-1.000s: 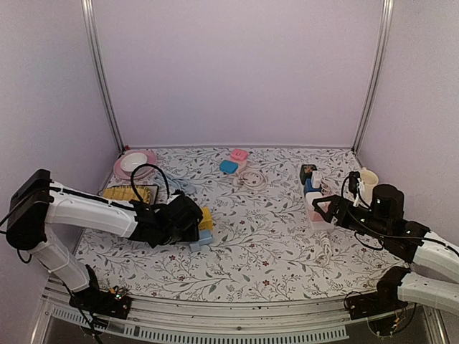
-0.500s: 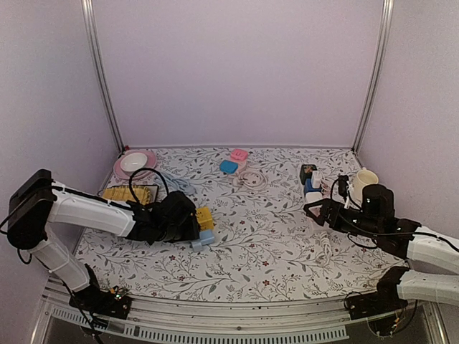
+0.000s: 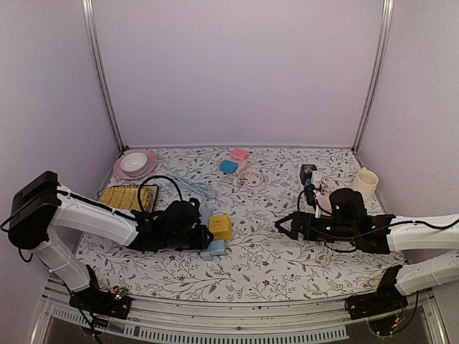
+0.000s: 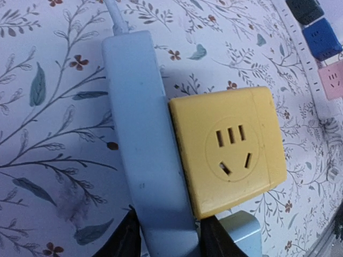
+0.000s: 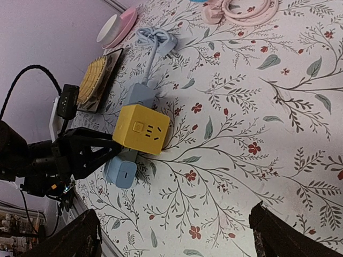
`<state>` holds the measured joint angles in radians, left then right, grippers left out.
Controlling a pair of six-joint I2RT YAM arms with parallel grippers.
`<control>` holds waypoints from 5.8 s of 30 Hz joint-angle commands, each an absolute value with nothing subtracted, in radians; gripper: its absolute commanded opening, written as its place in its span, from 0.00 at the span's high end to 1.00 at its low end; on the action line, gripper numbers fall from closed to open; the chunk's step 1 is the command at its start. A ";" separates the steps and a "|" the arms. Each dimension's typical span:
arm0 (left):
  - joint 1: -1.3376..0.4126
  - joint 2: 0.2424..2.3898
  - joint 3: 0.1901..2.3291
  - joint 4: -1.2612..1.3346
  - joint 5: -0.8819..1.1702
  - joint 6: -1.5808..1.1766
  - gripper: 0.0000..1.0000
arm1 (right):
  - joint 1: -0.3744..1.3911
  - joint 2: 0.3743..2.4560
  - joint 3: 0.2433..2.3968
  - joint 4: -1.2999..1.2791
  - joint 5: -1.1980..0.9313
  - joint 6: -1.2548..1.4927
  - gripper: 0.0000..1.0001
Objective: Pull the plug off the socket
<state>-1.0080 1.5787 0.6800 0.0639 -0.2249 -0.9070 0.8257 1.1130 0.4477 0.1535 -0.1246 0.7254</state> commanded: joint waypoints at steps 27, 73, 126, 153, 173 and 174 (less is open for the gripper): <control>-1.106 1.661 0.489 0.395 -0.099 -1.019 0.66 | 0.989 1.665 0.659 0.531 -0.186 0.928 0.01; -1.017 1.816 0.266 0.835 0.016 -1.313 0.70 | 1.189 1.819 0.841 0.401 -0.038 0.973 0.19; -1.196 1.492 0.652 0.261 -0.376 -1.128 0.33 | 1.267 1.713 1.135 -0.451 0.278 0.491 0.47; -1.127 1.584 0.731 0.238 -0.331 -1.053 0.24 | 1.267 1.654 1.014 -0.312 0.303 0.524 0.40; -1.123 1.689 0.727 0.180 -0.318 -1.139 0.24 | 1.268 1.720 1.025 -0.262 0.291 0.551 0.67; -1.122 1.687 0.715 0.187 -0.318 -1.148 0.24 | 1.269 1.719 1.026 -0.263 0.288 0.551 0.70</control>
<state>-1.1355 1.6577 0.7609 0.2314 -0.3218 -1.1145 1.2629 1.7107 1.0153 -0.2733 0.2920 0.5407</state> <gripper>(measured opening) 0.763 0.338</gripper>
